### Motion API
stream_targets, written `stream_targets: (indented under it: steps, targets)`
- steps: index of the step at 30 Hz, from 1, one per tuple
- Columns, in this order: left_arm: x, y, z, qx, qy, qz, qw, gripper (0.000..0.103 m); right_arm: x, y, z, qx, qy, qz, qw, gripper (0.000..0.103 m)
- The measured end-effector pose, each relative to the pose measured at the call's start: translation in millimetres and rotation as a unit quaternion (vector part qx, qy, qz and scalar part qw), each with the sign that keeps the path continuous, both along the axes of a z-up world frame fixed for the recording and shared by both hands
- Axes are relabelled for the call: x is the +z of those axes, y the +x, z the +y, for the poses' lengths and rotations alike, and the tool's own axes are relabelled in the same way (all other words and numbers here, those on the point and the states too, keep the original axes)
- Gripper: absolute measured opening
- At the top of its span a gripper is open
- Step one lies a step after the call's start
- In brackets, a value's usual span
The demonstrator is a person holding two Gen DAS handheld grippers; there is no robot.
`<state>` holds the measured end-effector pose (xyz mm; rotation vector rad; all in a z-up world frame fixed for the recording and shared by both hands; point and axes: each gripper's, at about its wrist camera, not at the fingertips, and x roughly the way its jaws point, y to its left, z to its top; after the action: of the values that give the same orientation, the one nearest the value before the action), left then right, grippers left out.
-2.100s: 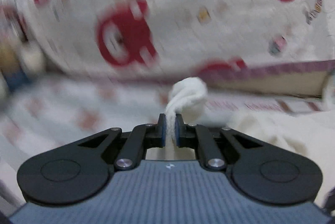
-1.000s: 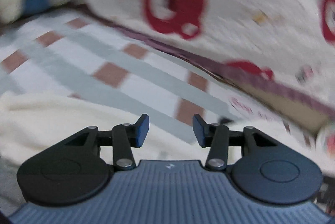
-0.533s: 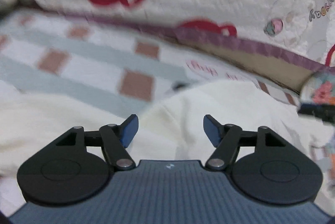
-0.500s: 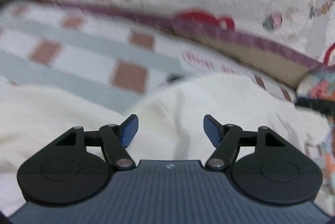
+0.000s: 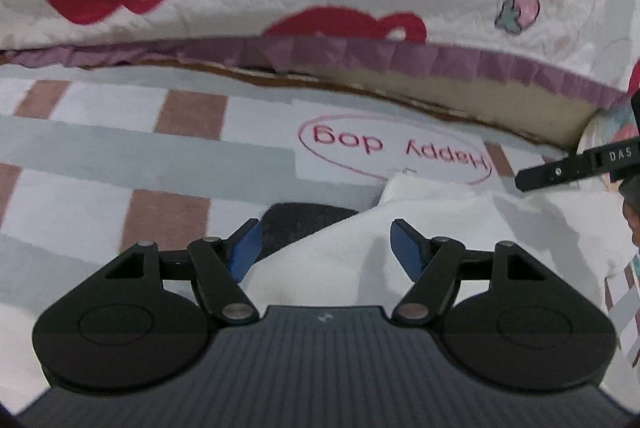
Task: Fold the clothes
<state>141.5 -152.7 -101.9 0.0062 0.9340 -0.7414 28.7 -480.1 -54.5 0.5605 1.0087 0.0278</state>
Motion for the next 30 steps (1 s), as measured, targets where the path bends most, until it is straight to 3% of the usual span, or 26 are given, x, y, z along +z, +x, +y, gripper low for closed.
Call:
stream_targets:
  steps: [5,6,9,10,13,15,17,19,22,23,25,26,27,28,30]
  targets:
    - [-22.9,6.3,-3.3,0.003,-0.005,0.052,0.9986,0.071,-16.8,5.2,-7.0,-0.003,-0.02,0.018,1.0,0.066]
    - [-26.1,4.5,-2.5,-0.002,-0.013,0.065,0.9978,0.065,-20.9,3.9,-9.8,-0.006,-0.014,0.02,1.0,0.066]
    - [-28.9,-14.1,-3.4,-0.055,-0.04,0.092,0.9935,0.009,-32.4,-4.3,-15.4,-0.007,0.02,0.023,1.0,0.066]
    - [-28.6,-21.6,-3.5,-0.072,-0.052,0.102,0.9908,0.01,-35.1,-8.6,-15.4,-0.002,0.033,0.02,0.999,0.065]
    - [-20.2,-49.4,5.6,-0.091,-0.081,0.1,0.9875,0.005,-27.6,-26.2,2.7,0.06,0.006,-0.027,0.998,0.05]
    - [-14.2,-66.2,22.0,-0.1,-0.13,0.117,0.9795,0.0,-23.5,-38.6,13.9,0.099,0.006,-0.048,0.994,0.026]
    - [-7.0,-84.5,38.4,-0.111,-0.187,0.137,0.9663,0.0,-21.9,-53.6,20.4,0.121,0.02,-0.057,0.991,0.017]
    - [-4.9,-102.8,46.8,-0.113,-0.195,0.146,0.9632,0.0,-22.0,-71.6,23.3,0.141,0.034,-0.058,0.988,0.012]
    - [-4.2,-122.9,45.4,-0.092,-0.108,0.08,0.9867,0.001,-27.2,-98.8,28.2,0.171,0.038,-0.042,0.984,0.009]
    - [-1.8,-126.5,42.1,-0.08,-0.069,0.032,0.9938,0.001,-32.5,-103.6,31.1,0.177,0.034,-0.026,0.983,0.005]
    - [4.5,-122.4,40.6,-0.069,-0.062,-0.001,0.9957,0.006,-44.4,-113.2,38.1,0.188,0.023,0.005,0.982,0.005]
    - [7.6,-120.2,39.9,-0.064,-0.059,-0.017,0.9961,0.01,-49.5,-116.2,41.3,0.188,0.018,0.014,0.982,0.005]
    - [10.7,-118.0,39.3,-0.058,-0.056,-0.033,0.9962,0.027,-54.3,-119.2,44.1,0.188,0.013,0.022,0.982,0.005]
    - [12.9,-113.7,37.3,-0.058,-0.064,-0.041,0.9954,0.052,-57.1,-121.6,44.3,0.186,0.013,0.023,0.982,0.005]
    - [13.9,-105.3,28.4,-0.059,-0.059,-0.05,0.9953,0.063,-60.7,-123.6,46.7,0.182,0.015,0.021,0.983,0.005]
